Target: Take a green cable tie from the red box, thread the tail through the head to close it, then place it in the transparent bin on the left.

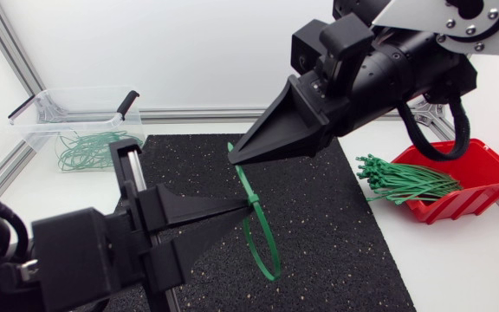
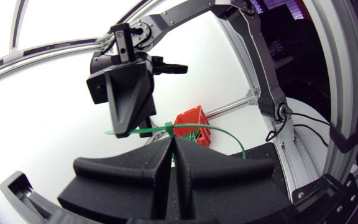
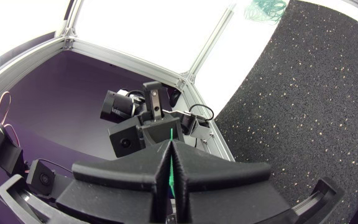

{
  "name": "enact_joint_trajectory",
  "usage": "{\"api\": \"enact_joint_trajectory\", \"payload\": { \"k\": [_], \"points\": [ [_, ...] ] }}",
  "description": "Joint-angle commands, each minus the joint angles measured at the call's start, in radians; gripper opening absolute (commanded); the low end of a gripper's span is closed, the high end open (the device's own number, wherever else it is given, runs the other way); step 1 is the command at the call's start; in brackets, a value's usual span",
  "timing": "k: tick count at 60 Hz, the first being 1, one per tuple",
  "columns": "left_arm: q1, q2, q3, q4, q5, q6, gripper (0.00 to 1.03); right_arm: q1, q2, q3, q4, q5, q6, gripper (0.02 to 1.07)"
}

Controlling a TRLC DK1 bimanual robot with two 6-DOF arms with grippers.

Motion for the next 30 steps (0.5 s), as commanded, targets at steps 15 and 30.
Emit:
{"api": "enact_joint_trajectory", "payload": {
  "k": [15,30],
  "points": [
    [-0.006,0.004,0.004,-0.025,-0.013,0.011,0.04,0.011,0.015,0.005,-0.013,-0.005,0.001,0.08],
    [0.160,-0.019,0.072,-0.127,0.009,-0.149,0.04,-0.049,-0.078,-0.094,-0.012,0.039,-0.069,0.98]
  ]
}}
